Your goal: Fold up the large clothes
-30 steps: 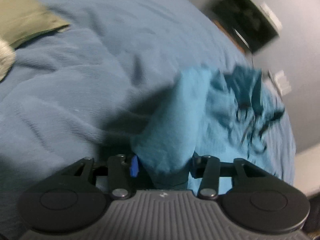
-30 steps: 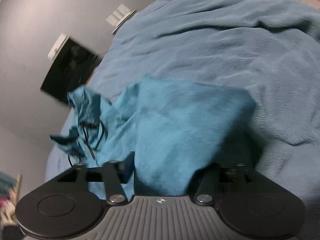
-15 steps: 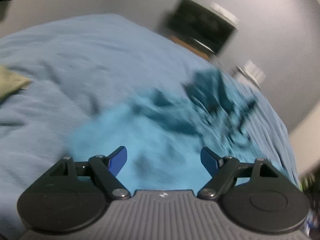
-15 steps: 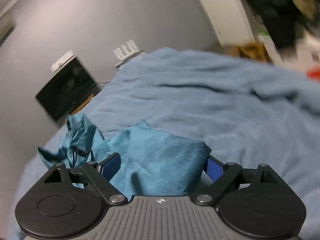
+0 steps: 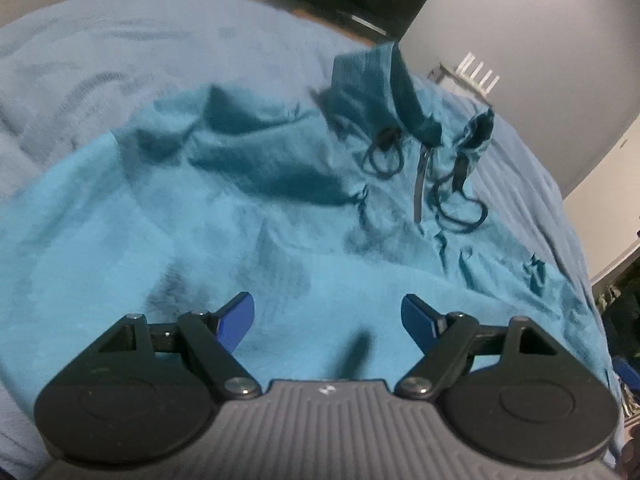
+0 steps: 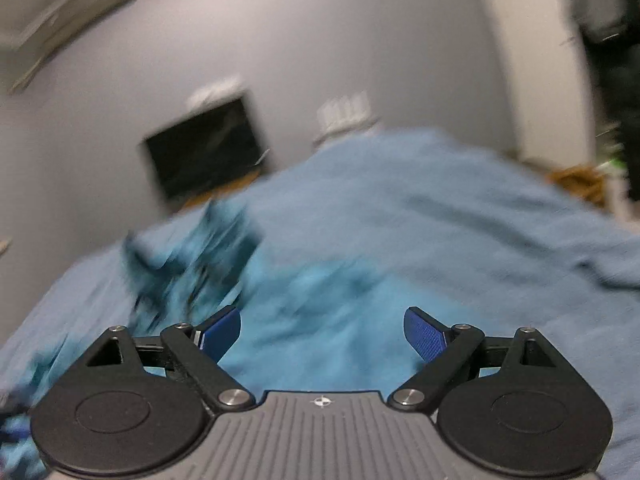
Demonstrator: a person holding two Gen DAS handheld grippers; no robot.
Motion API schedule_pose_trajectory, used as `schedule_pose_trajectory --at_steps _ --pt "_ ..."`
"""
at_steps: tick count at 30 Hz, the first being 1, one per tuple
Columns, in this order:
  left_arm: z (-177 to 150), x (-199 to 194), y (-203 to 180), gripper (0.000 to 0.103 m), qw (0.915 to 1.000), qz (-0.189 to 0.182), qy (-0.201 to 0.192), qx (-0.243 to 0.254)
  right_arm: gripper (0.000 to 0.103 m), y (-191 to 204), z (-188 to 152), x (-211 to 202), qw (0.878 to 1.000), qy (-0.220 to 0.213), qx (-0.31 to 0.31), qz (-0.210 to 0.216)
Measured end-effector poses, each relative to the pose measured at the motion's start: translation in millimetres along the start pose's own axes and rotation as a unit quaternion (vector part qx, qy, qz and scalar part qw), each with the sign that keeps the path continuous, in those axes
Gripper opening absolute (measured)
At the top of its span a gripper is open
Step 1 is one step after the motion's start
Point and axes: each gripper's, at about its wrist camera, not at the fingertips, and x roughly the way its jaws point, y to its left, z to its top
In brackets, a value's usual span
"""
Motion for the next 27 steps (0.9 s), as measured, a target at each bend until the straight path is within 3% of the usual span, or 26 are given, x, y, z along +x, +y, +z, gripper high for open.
schedule_pose_trajectory --at_steps 5,10,14,17,20,23,27 --pt "-2 22 -8 0.08 0.999 0.019 0.024 0.032 0.077 43 -18 48 0.99 0.102 -0.094 0.039" --pt "-11 41 -22 0.081 0.9912 0.058 0.054 0.106 0.088 71 -46 83 0.967 0.175 -0.183 0.011" --pt "-18 48 -30 0.083 0.9835 0.079 0.077 0.143 0.089 72 -58 99 0.96 0.213 -0.184 -0.008" --pt "-18 47 -30 0.086 0.9815 0.076 0.093 0.149 0.089 69 -58 101 0.961 0.211 -0.179 -0.009" --pt "-13 36 -21 0.086 0.9895 0.05 0.075 0.113 0.087 71 -47 89 0.97 0.174 -0.169 -0.008" --pt "-2 24 -12 0.086 0.9975 0.018 0.041 0.055 0.09 74 -27 76 0.982 0.134 -0.128 0.027" --pt "13 20 -28 0.087 0.9956 0.008 -0.01 0.092 0.09 87 -13 85 0.984 0.123 -0.115 0.061"
